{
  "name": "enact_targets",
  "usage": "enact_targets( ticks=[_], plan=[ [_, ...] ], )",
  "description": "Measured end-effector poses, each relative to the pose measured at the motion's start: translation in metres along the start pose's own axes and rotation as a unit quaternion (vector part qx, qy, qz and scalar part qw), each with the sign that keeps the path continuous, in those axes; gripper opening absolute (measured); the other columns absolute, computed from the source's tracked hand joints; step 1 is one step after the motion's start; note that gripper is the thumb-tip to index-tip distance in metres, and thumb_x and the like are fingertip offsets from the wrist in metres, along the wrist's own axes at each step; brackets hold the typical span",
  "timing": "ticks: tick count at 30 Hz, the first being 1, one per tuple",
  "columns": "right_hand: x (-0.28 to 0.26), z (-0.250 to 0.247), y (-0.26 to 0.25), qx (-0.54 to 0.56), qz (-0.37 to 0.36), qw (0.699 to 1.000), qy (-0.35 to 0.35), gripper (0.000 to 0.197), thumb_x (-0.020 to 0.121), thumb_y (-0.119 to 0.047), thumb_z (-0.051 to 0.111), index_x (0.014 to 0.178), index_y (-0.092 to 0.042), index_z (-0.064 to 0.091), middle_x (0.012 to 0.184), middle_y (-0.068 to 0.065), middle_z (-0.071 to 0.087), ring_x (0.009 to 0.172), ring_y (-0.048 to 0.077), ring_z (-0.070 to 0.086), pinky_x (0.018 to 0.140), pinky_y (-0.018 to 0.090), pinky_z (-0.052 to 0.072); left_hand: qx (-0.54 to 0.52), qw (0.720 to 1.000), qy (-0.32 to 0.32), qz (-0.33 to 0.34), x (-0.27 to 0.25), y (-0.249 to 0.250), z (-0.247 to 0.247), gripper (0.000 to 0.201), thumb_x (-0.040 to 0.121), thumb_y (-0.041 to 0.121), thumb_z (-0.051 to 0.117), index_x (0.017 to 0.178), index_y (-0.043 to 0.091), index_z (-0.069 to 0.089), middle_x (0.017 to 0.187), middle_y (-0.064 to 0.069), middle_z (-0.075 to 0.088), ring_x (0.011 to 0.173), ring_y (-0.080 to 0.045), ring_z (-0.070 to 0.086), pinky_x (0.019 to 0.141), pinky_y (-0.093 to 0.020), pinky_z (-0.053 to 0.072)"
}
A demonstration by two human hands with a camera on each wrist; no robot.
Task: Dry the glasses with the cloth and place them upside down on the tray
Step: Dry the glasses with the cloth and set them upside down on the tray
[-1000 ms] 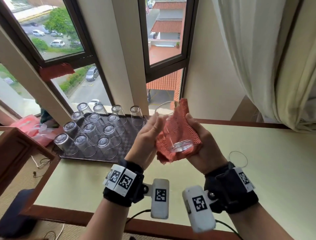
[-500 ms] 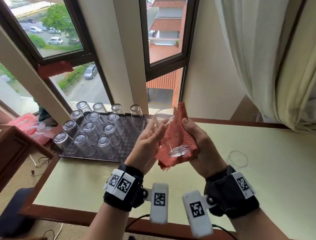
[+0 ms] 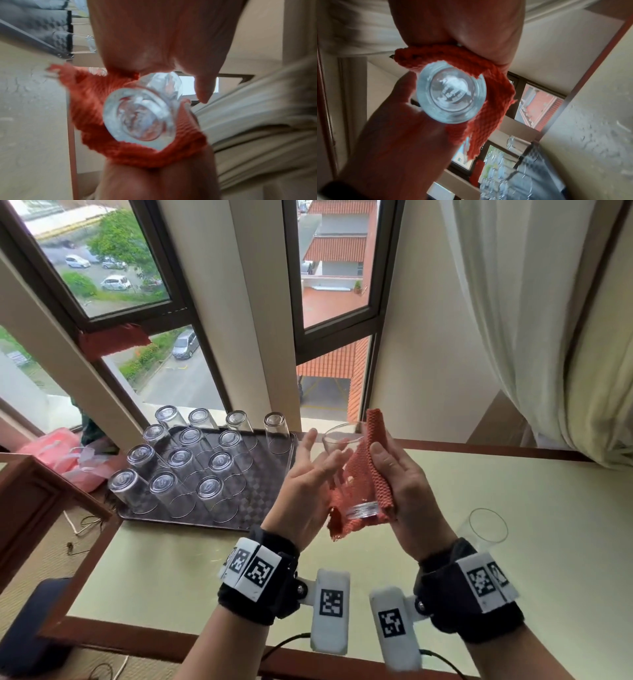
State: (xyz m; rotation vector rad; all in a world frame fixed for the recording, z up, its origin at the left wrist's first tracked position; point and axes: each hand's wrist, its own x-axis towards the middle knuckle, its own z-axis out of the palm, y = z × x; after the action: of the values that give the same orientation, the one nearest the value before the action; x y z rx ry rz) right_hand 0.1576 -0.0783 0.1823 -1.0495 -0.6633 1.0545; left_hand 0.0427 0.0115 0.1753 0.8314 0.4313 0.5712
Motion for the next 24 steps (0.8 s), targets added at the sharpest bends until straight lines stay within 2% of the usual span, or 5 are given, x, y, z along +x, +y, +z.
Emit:
enact_targets(
  ticks=[4,8,15,21,24],
  plan=[
    [0.002,0.006,0.001,0.006,-0.034,0.999,-0.01,0.047,0.1,-0.029,0.05,0.145,-0.019,0.045,0.131,0.009,0.066,0.116,0.029,0.066,0.092,0.043,0.057,0.065,0.998,0.002,0.018,0.008,-0.007,0.007,0.09,0.086,0.023,0.065,0.156,0.02,0.009,0.141,-0.015,0.054,0.121,-0.03,0.063,0.098,-0.048,0.054],
    [0.001,0.0,-0.003,0.172,0.074,0.981,-0.041,0.05,0.103,-0.034,0.04,0.144,-0.006,0.047,0.141,0.021,0.055,0.128,0.035,0.057,0.103,0.05,0.05,0.062,0.998,-0.028,0.015,0.007,-0.004,0.003,0.096,0.079,0.049,0.077,0.151,0.004,0.03,0.128,-0.018,0.058,0.111,-0.031,0.061,0.093,-0.043,0.056],
    [0.006,-0.003,-0.003,-0.036,-0.021,0.999,-0.005,0.047,0.102,-0.031,0.046,0.147,-0.017,0.044,0.132,0.01,0.065,0.116,0.031,0.066,0.094,0.048,0.056,0.034,0.999,-0.004,0.017,0.008,-0.001,0.002,0.095,0.088,0.014,0.063,0.159,0.016,-0.001,0.144,-0.016,0.052,0.125,-0.03,0.06,0.097,-0.048,0.055],
    [0.004,-0.002,-0.009,0.202,0.09,0.975,-0.016,0.049,0.101,-0.034,0.044,0.14,-0.005,0.051,0.139,0.021,0.057,0.129,0.035,0.055,0.109,0.054,0.043,0.093,0.995,-0.012,0.018,0.005,-0.005,0.013,0.079,0.089,0.044,0.062,0.15,0.005,0.029,0.129,-0.02,0.057,0.111,-0.033,0.063,0.092,-0.042,0.057],
    [0.004,-0.008,-0.01,0.193,0.076,0.978,0.0,0.049,0.1,-0.035,0.046,0.141,-0.008,0.051,0.141,0.022,0.055,0.129,0.037,0.055,0.106,0.056,0.045,0.096,0.995,0.002,0.021,0.005,-0.002,0.008,0.07,0.095,0.033,0.055,0.153,0.007,0.026,0.142,-0.019,0.054,0.124,-0.035,0.06,0.103,-0.045,0.051]
  ],
)
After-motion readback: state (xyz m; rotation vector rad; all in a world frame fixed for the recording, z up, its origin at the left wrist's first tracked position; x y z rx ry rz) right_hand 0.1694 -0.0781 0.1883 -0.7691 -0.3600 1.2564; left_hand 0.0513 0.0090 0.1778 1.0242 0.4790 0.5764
